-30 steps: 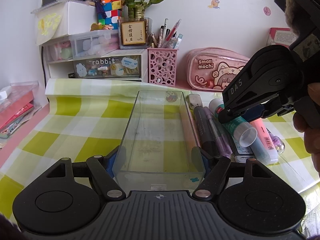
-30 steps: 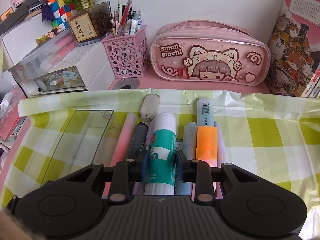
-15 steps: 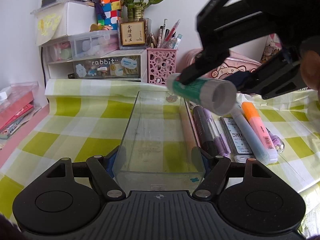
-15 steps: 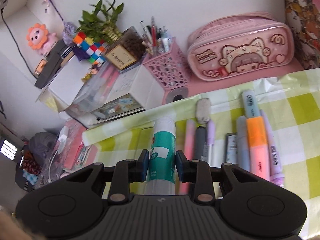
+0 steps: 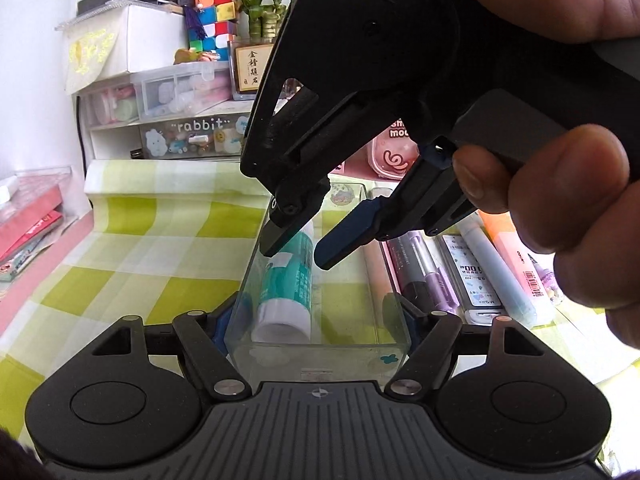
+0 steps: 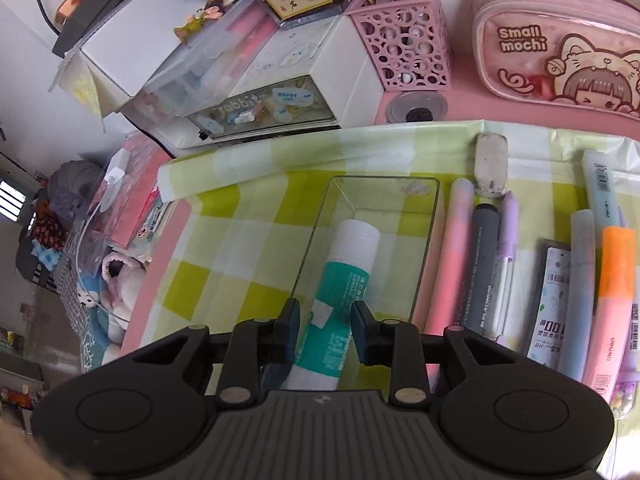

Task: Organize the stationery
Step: 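Lower the glue stick into the clear box and open the right tool, then move the right tool to the orange highlighter and grasp it, then carry the orange highlighter into the clear box and open the right tool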

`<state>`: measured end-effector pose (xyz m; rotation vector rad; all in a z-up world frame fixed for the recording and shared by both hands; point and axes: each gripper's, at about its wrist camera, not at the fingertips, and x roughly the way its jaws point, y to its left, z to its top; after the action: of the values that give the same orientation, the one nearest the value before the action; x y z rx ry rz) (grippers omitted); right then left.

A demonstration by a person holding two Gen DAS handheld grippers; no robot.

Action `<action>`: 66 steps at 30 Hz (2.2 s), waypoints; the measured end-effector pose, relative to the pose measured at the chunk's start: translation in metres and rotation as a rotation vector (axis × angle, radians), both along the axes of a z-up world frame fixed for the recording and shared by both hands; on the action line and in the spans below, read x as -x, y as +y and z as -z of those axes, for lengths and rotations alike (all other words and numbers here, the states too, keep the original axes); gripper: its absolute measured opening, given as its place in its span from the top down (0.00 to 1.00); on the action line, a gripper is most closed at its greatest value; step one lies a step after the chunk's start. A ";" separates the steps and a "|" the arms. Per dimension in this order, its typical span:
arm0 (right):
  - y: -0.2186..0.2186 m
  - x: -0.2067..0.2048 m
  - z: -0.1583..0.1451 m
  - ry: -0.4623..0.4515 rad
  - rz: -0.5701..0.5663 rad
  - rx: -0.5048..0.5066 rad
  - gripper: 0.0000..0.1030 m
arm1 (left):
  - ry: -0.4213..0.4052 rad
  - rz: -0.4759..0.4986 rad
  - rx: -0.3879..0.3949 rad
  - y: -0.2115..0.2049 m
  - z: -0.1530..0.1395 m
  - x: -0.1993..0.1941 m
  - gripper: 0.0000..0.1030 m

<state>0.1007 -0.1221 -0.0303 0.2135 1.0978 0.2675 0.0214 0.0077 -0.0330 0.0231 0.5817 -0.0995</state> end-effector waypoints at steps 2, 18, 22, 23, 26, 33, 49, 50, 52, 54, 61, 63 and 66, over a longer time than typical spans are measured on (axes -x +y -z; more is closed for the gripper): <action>0.003 0.002 0.001 -0.004 -0.020 0.015 0.80 | -0.002 0.000 0.000 0.000 0.000 0.000 0.29; -0.060 0.044 -0.036 -0.220 0.084 -0.058 0.81 | 0.007 -0.009 -0.004 0.000 0.001 -0.004 0.29; -0.081 0.055 -0.028 -0.237 0.164 0.035 0.80 | 0.011 -0.009 -0.015 0.000 0.001 -0.005 0.29; -0.090 0.057 -0.025 -0.221 0.184 0.031 0.80 | 0.010 -0.009 -0.016 -0.002 0.001 -0.005 0.29; -0.104 0.067 -0.020 -0.230 0.235 0.046 0.80 | 0.011 -0.010 -0.017 -0.001 0.001 -0.005 0.29; -0.114 0.082 -0.022 -0.262 0.273 0.116 0.80 | 0.011 -0.010 -0.015 -0.001 0.001 -0.005 0.29; -0.110 0.070 0.003 -0.245 0.288 0.202 0.85 | 0.003 -0.008 -0.014 -0.003 -0.001 -0.003 0.29; -0.112 0.071 0.000 -0.251 0.295 0.194 0.85 | 0.004 -0.008 -0.014 -0.003 -0.001 -0.003 0.29; -0.115 0.074 -0.004 -0.261 0.299 0.177 0.85 | 0.002 -0.008 -0.015 -0.004 -0.001 -0.003 0.29; -0.118 0.073 -0.002 -0.246 0.301 0.153 0.85 | 0.003 -0.008 -0.014 -0.004 -0.001 -0.003 0.29; -0.095 0.076 -0.015 -0.271 0.232 0.045 0.85 | -0.002 -0.007 -0.017 -0.004 -0.001 -0.002 0.29; -0.082 0.073 -0.020 -0.266 0.188 -0.020 0.85 | -0.004 -0.007 -0.018 -0.004 -0.001 -0.002 0.29; -0.062 0.060 -0.020 -0.223 0.145 -0.104 0.85 | -0.005 -0.006 -0.017 -0.003 -0.001 -0.002 0.29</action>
<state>0.0405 -0.1837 -0.0105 0.3461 0.8437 0.2134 0.0230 0.0043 -0.0324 0.0376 0.5774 -0.0884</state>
